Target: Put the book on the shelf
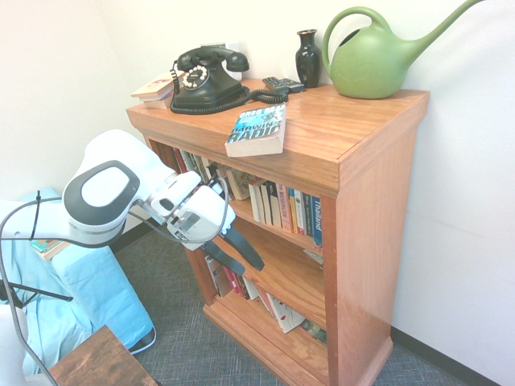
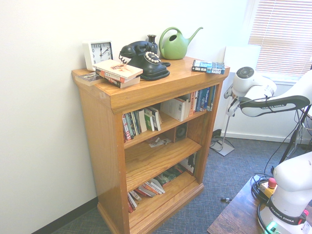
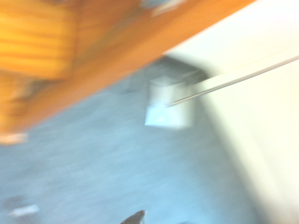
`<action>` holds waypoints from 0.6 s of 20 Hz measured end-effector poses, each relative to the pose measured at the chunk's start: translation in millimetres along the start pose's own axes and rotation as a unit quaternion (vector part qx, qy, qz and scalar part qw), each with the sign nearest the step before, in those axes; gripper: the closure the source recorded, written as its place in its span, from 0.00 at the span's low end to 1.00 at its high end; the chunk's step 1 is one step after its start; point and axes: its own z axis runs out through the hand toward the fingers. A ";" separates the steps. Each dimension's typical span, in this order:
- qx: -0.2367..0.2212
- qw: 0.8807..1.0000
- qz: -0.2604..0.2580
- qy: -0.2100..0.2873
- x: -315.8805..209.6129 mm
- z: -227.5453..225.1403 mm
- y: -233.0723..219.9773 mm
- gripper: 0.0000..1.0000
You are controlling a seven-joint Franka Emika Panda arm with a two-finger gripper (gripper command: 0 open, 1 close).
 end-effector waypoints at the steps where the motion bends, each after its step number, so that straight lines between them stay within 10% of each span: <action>1: -0.008 1.000 -0.013 0.024 11.0 -8.1 0.9 0.00; 12: -0.046 0.947 -0.134 0.288 75.9 -121.0 -45.8 0.00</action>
